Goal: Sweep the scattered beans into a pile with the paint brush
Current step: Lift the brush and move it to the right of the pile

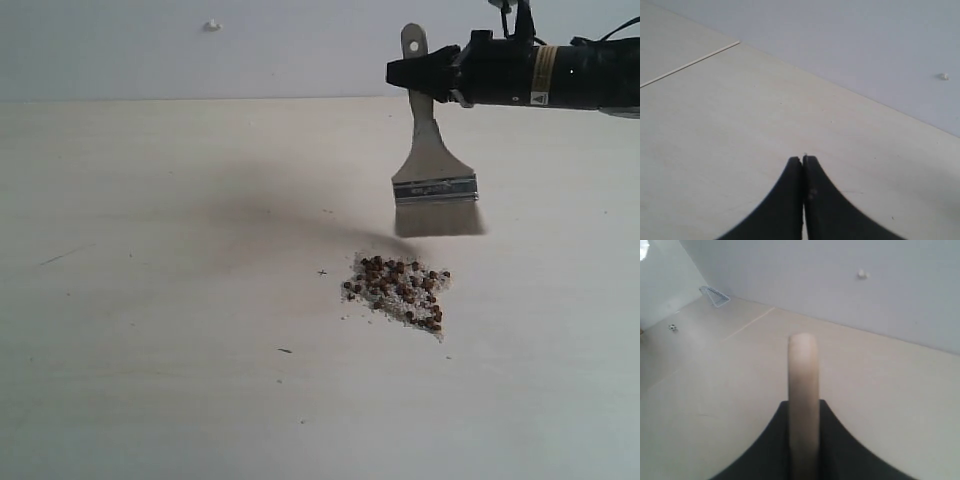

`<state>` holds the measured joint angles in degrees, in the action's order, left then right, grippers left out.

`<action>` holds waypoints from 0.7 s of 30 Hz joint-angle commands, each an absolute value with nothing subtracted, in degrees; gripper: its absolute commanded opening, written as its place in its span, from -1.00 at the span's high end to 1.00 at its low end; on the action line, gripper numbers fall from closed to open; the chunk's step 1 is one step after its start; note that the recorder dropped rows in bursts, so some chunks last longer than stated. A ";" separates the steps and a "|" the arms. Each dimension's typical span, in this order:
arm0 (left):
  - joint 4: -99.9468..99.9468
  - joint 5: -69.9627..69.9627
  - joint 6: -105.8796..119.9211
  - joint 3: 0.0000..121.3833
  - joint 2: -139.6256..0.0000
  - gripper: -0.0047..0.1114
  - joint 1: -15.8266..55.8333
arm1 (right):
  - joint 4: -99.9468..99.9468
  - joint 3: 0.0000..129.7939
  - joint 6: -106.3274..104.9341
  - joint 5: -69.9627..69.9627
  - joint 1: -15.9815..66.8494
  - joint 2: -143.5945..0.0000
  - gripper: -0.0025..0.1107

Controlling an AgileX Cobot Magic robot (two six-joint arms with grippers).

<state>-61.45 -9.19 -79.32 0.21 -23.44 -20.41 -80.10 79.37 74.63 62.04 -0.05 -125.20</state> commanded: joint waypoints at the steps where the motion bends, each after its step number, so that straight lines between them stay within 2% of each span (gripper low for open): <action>1: -61.07 -9.07 -79.08 0.00 -23.31 0.92 -20.65 | -86.79 79.72 77.89 59.26 -0.62 -124.71 0.96; 8: -61.07 -9.07 -79.08 0.00 -23.31 0.92 -20.65 | -91.60 79.72 85.23 61.95 -0.62 -124.80 0.96; 21: -61.07 -9.07 -79.08 0.00 -23.31 0.92 -20.65 | -84.10 77.17 80.23 57.46 0.20 -117.15 0.96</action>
